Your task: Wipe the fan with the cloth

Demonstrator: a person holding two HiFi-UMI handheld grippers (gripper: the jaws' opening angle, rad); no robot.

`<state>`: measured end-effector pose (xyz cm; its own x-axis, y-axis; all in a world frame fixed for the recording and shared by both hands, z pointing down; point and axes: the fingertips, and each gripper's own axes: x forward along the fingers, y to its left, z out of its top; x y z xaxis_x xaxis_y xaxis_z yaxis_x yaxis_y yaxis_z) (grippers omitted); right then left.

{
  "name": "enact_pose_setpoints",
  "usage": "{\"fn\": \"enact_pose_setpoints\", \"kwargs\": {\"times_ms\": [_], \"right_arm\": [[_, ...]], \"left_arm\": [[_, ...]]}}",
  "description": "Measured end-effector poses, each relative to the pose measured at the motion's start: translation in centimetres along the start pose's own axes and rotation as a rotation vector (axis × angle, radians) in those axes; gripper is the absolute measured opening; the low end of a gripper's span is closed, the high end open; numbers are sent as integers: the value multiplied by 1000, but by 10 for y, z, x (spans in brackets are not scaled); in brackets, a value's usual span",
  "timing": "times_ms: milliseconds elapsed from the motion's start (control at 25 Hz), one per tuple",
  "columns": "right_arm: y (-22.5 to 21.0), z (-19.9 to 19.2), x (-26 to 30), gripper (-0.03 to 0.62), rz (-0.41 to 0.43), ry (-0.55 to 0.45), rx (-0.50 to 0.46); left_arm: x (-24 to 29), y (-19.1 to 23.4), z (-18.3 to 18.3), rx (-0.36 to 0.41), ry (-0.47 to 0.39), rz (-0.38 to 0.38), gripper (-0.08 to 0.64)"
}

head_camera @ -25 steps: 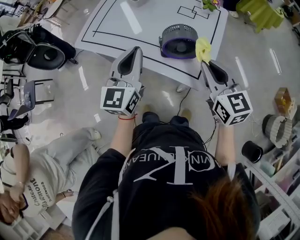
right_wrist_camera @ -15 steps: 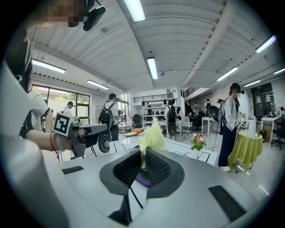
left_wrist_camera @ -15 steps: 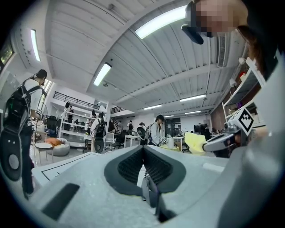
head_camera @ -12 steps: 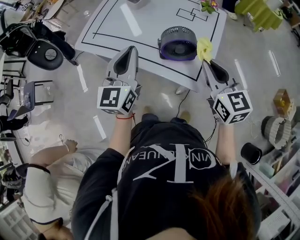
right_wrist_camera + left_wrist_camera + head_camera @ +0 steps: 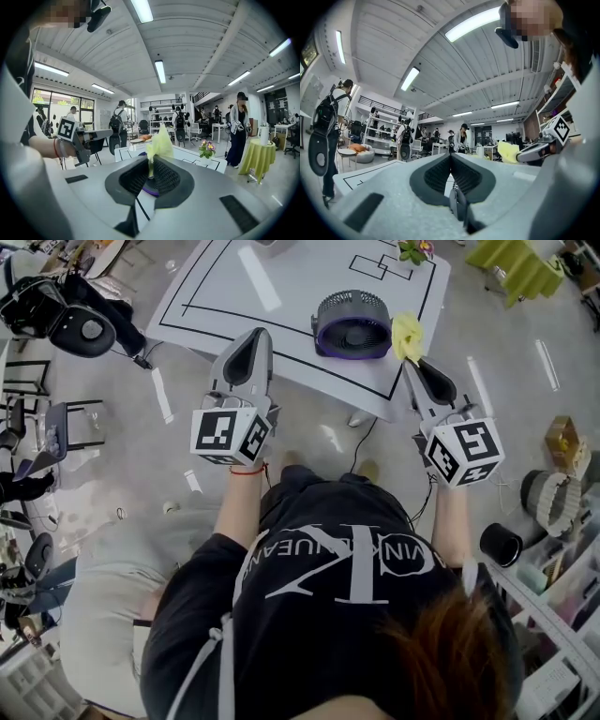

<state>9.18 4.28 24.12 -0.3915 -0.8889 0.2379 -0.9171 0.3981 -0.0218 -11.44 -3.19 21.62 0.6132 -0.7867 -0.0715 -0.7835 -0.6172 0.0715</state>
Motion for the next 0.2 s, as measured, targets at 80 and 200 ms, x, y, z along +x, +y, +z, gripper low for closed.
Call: {"fn": "enact_pose_setpoints", "kwargs": {"times_ms": [80, 200], "right_arm": [[-1, -1, -1, 28, 2, 1, 0], [0, -2, -2, 28, 6, 2, 0]], "left_arm": [[1, -2, -1, 0, 1, -2, 11], [0, -3, -2, -2, 3, -2, 11]]}}
